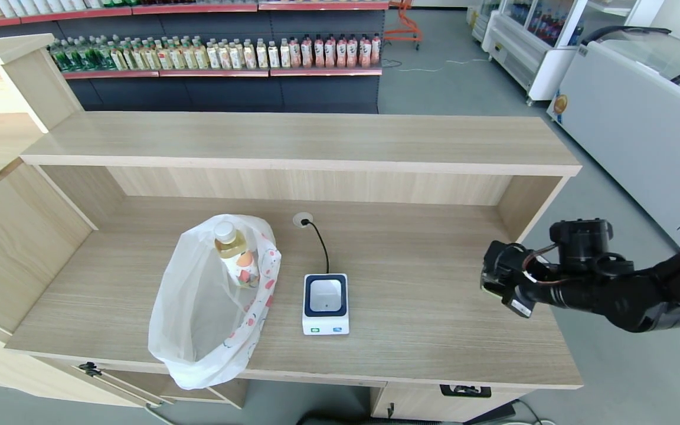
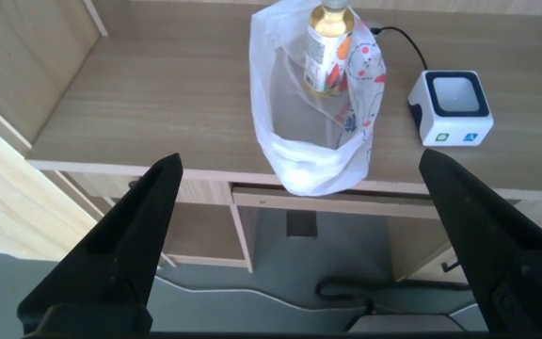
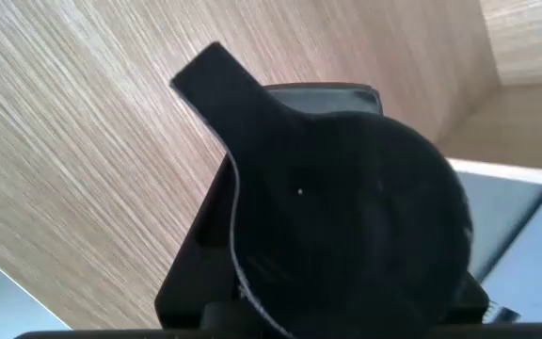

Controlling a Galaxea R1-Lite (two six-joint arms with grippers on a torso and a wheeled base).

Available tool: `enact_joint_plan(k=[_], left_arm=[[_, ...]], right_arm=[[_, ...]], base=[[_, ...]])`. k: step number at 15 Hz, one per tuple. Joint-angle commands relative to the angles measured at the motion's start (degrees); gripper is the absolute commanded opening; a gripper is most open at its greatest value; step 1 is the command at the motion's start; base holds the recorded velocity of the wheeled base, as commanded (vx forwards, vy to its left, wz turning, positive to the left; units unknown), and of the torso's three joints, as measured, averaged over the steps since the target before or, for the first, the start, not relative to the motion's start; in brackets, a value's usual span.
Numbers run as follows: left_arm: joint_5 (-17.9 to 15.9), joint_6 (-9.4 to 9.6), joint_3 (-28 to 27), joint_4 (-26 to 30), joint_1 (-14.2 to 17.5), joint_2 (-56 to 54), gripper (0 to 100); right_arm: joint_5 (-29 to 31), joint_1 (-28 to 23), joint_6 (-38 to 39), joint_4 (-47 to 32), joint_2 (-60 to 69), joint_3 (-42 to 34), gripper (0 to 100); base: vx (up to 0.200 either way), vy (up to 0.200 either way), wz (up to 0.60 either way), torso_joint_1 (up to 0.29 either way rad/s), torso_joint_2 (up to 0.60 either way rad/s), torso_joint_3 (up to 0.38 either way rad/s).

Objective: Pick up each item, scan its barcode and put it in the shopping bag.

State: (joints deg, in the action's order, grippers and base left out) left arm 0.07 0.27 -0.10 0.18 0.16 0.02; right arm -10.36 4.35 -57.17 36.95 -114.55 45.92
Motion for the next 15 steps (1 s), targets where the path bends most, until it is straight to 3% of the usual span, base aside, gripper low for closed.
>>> enact_joint_plan(k=[1, 3, 4, 7, 8, 9, 10, 11, 14, 15], left_arm=[[0.01, 0.00, 0.01, -0.01, 0.02, -0.02, 100], [0.01, 0.00, 0.01, -0.01, 0.02, -0.02, 100], [0.01, 0.00, 0.01, -0.01, 0.02, -0.02, 100], [0.01, 0.00, 0.01, -0.01, 0.02, -0.02, 100], [0.01, 0.00, 0.01, -0.01, 0.02, -0.02, 100], [0.01, 0.00, 0.01, -0.01, 0.02, -0.02, 100], [0.01, 0.00, 0.01, -0.01, 0.02, -0.02, 100], [0.01, 0.00, 0.01, -0.01, 0.02, -0.02, 100], [0.01, 0.00, 0.01, -0.01, 0.02, -0.02, 100], [0.01, 0.00, 0.01, -0.01, 0.02, -0.02, 100]], right_arm=[[-0.89, -8.66, -8.39, 4.01, 11.46, -9.80, 0], [-6.78, -13.05, -12.08, 9.37, 16.64, -17.09, 0], [-6.78, -13.05, -12.08, 9.37, 16.64, -17.09, 0], [-34.55, -13.84, -31.60, 13.15, 23.32, -20.17, 0], [-39.74, -13.58, -36.17, 13.15, 23.59, -20.17, 0], [-50.28, -10.15, -49.70, 12.88, 24.55, -20.26, 0], [-53.97, -5.67, -58.67, 12.80, 24.64, -21.05, 0], [-55.03, -1.80, -64.55, 12.71, 24.82, -22.46, 0], [-55.38, 12.61, -72.29, 12.97, 23.06, -21.75, 0], [-56.00, 15.25, -73.87, 13.06, 22.45, -21.66, 0]], base=[[0.000, 0.000, 0.00, 0.000, 0.00, 0.000], [0.000, 0.000, 0.00, 0.000, 0.00, 0.000], [0.000, 0.000, 0.00, 0.000, 0.00, 0.000], [0.000, 0.000, 0.00, 0.000, 0.00, 0.000], [0.000, 0.000, 0.00, 0.000, 0.00, 0.000], [0.000, 0.000, 0.00, 0.000, 0.00, 0.000], [0.000, 0.000, 0.00, 0.000, 0.00, 0.000], [0.000, 0.000, 0.00, 0.000, 0.00, 0.000], [0.000, 0.000, 0.00, 0.000, 0.00, 0.000], [0.000, 0.000, 0.00, 0.000, 0.00, 0.000]])
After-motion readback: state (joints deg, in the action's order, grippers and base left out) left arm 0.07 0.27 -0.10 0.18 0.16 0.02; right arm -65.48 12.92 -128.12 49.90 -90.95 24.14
